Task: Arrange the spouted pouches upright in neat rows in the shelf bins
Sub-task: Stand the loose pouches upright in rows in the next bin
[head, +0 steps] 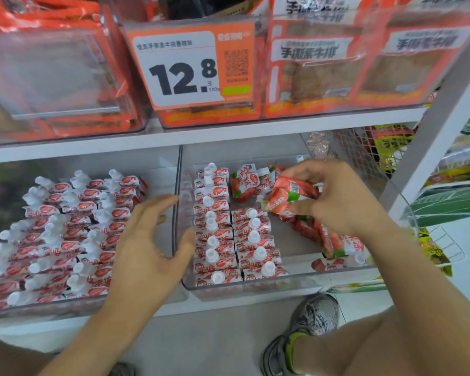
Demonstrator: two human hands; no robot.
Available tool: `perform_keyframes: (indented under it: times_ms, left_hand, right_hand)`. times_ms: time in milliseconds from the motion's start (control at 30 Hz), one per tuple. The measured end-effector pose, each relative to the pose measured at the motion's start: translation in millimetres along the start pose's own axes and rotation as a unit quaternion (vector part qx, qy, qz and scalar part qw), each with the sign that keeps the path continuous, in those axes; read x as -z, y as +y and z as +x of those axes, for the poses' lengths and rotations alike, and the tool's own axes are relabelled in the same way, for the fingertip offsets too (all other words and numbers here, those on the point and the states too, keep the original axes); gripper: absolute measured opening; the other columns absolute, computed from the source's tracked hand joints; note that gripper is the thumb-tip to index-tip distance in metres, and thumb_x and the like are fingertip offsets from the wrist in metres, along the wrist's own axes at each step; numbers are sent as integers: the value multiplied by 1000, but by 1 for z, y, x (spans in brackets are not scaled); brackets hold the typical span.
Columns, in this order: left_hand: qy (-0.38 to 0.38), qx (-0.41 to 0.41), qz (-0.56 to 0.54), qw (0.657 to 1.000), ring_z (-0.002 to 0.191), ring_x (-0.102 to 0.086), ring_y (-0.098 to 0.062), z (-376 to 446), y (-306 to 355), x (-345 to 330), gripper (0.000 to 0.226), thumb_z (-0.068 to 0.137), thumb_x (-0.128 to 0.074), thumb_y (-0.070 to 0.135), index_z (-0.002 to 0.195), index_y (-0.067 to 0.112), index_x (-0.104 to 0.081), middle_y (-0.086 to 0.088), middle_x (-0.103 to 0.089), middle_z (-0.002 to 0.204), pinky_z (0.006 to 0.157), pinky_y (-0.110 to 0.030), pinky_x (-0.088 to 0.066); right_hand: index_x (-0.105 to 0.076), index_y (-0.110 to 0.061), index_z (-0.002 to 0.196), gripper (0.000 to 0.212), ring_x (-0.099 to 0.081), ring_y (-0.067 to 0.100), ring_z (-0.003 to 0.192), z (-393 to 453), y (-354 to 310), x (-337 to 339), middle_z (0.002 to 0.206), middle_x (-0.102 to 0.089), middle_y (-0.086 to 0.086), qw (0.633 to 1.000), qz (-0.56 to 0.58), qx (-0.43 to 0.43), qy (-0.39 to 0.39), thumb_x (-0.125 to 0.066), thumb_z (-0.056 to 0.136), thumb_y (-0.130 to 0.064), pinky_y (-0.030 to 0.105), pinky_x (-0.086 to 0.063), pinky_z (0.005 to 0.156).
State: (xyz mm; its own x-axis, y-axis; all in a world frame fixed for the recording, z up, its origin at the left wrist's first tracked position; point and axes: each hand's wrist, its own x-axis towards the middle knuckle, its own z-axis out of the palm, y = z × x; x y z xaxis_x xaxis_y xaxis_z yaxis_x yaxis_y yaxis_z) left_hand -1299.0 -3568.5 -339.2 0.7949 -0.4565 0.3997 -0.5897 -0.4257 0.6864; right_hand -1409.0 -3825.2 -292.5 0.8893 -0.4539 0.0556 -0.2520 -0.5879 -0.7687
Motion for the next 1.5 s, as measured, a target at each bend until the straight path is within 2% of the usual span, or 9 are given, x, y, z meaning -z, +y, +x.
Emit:
perform_keyframes:
  times_ms: [100, 200, 433, 600, 733, 833, 1033, 1200, 1500]
  left_hand:
    - [-12, -86, 34, 996, 121, -41, 7, 8, 31, 2, 57, 77, -71, 35, 130, 30, -50, 14, -44, 130, 105, -12, -31]
    - [-146, -127, 18, 981, 123, -33, 18, 25, 57, -11, 73, 76, -78, 43, 139, 32, -42, 20, -40, 134, 100, 1, -20]
    - [-159, -62, -5, 985, 84, -65, 9, 55, 54, -9, 49, 62, -73, 54, 109, 39, -68, 31, -67, 87, 79, -9, -49]
    - [-69, 40, -131, 988, 77, -71, -5, 39, 38, 22, 42, 57, -78, 43, 98, 33, -71, 15, -75, 84, 72, -26, -59]
    - [-48, 41, -144, 988, 85, -71, -7, 26, 28, 42, 36, 65, -80, 39, 99, 34, -70, 13, -75, 91, 72, -33, -60]
    - [-43, 36, -142, 988, 87, -70, -10, 22, 17, 48, 33, 73, -82, 40, 102, 32, -68, 9, -74, 93, 72, -38, -60]
    - [-63, 46, -193, 978, 85, -68, 2, 13, 20, 50, 32, 63, -71, 52, 95, 54, -65, 22, -71, 94, 72, -20, -57]
    - [-66, 63, -204, 975, 87, -70, -2, 5, 19, 49, 39, 64, -77, 52, 101, 45, -66, 19, -72, 94, 73, -28, -59]
    - [-70, 76, -220, 970, 77, -71, -11, 6, 44, 39, 35, 68, -83, 19, 100, 24, -68, 9, -75, 85, 72, -37, -61]
  right_hand:
    - [-74, -23, 90, 38, -64, -11, 82, 6, 6, -4, 85, -72, -17, 996, 70, 42, 23, -88, 63, -1, 1, -43, 73]
    - [-74, -20, 78, 37, -71, 4, 78, 9, 5, -15, 80, -76, -7, 982, 176, 61, 25, -89, 56, 5, 14, -52, 73]
    - [-65, -6, 117, 57, -70, 23, 103, 27, 13, -22, 109, -73, 11, 947, 273, 56, -159, -82, 64, 5, 36, -55, 93]
    - [-64, -15, 119, 48, -65, 20, 107, 80, 37, -15, 115, -68, 5, 992, -113, 38, -38, -84, 75, -18, 34, -51, 96]
    - [-29, -37, 149, 96, -48, 30, 126, 117, 28, -46, 142, -43, 11, 944, -280, 16, -173, -84, 70, -43, 40, -44, 103]
    - [-16, -47, 150, 98, -40, 37, 133, 133, 23, -74, 151, -29, 13, 871, -430, -7, -238, -73, 72, -65, 50, -40, 105]
    - [-41, -42, 139, 75, -54, 28, 100, 141, 18, -72, 121, -45, 8, 858, -436, 5, -273, -79, 75, -30, 32, -48, 80]
    - [-60, -24, 132, 69, -56, 23, 107, 123, 10, -27, 116, -59, 2, 890, -403, 18, -210, -85, 68, -24, 22, -39, 81]
    - [-47, -29, 138, 90, -55, 34, 119, 8, -16, 22, 134, -49, 11, 809, -581, -41, -80, -53, 68, -85, 44, -50, 86]
